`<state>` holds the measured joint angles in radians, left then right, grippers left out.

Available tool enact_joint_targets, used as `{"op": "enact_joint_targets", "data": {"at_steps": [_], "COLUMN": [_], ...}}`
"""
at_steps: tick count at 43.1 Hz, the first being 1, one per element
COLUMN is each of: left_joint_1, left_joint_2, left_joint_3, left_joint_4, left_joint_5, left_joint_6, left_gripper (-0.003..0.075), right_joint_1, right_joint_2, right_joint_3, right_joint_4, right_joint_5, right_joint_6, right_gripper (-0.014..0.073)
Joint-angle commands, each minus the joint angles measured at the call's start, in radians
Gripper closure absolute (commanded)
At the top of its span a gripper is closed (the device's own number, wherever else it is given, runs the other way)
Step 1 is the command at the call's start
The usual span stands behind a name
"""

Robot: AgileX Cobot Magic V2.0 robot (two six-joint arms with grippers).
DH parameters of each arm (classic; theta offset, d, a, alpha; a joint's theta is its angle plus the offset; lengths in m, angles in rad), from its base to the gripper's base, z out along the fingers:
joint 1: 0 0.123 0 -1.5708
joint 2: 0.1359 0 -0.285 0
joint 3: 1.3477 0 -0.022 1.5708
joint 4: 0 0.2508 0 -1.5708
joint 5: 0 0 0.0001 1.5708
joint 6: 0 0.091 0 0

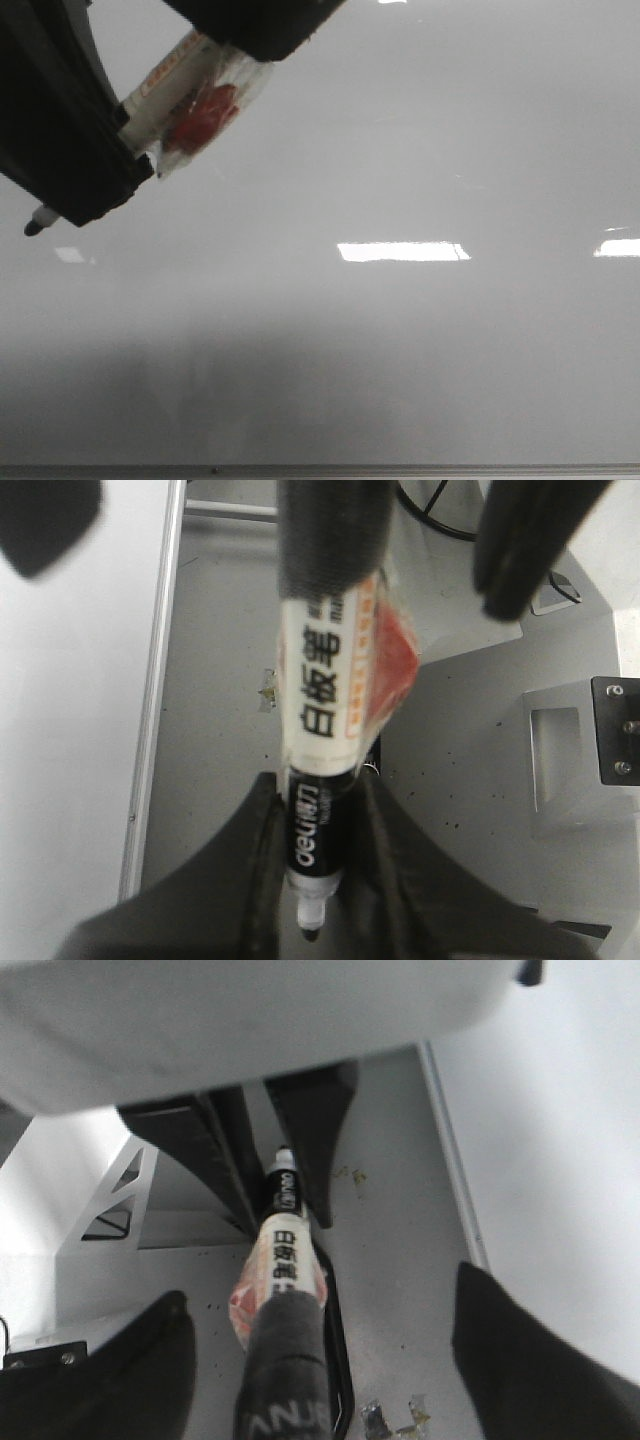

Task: Write number 8 on whiteboard

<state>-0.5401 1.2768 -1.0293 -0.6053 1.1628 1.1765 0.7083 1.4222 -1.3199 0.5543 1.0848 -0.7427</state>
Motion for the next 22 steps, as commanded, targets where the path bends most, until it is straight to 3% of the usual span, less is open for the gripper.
{"op": "enact_joint_targets", "data": {"at_steps": [1,7,14,17,22], "left_joint_1": [-0.010,-0.010,-0.010,-0.010,-0.010], "left_joint_2": [-0.029,-0.029,-0.029,-0.029,-0.031], "left_joint_3": [-0.035,-0.035,-0.035,-0.035,-0.035], "left_joint_4": [-0.046,-0.046,-0.046,-0.046,-0.034], "left_joint_5": [-0.018,-0.022,-0.048,-0.073,-0.134], "left_joint_6": [0.000,0.000,-0.004,-0.022,-0.068], "left_gripper": [0.0739,0.0739,0.0710,0.0629,0.0389], "right_joint_1": [0.003,0.003,0.003,0.002,0.001], "right_joint_2": [-0.025,-0.025,-0.025,-0.025,-0.026], "right_joint_3": [-0.037,-0.038,-0.038,-0.038,-0.038], "right_joint_4": [0.042,0.042,0.042,0.041,0.027], "right_joint_5": [0.000,0.012,0.011,0.003,-0.019], "right_joint_6": [-0.014,-0.014,-0.014,-0.014,-0.014], "right_gripper": [0.0218,0.0461,0.0664,0.0657,0.0659]}}
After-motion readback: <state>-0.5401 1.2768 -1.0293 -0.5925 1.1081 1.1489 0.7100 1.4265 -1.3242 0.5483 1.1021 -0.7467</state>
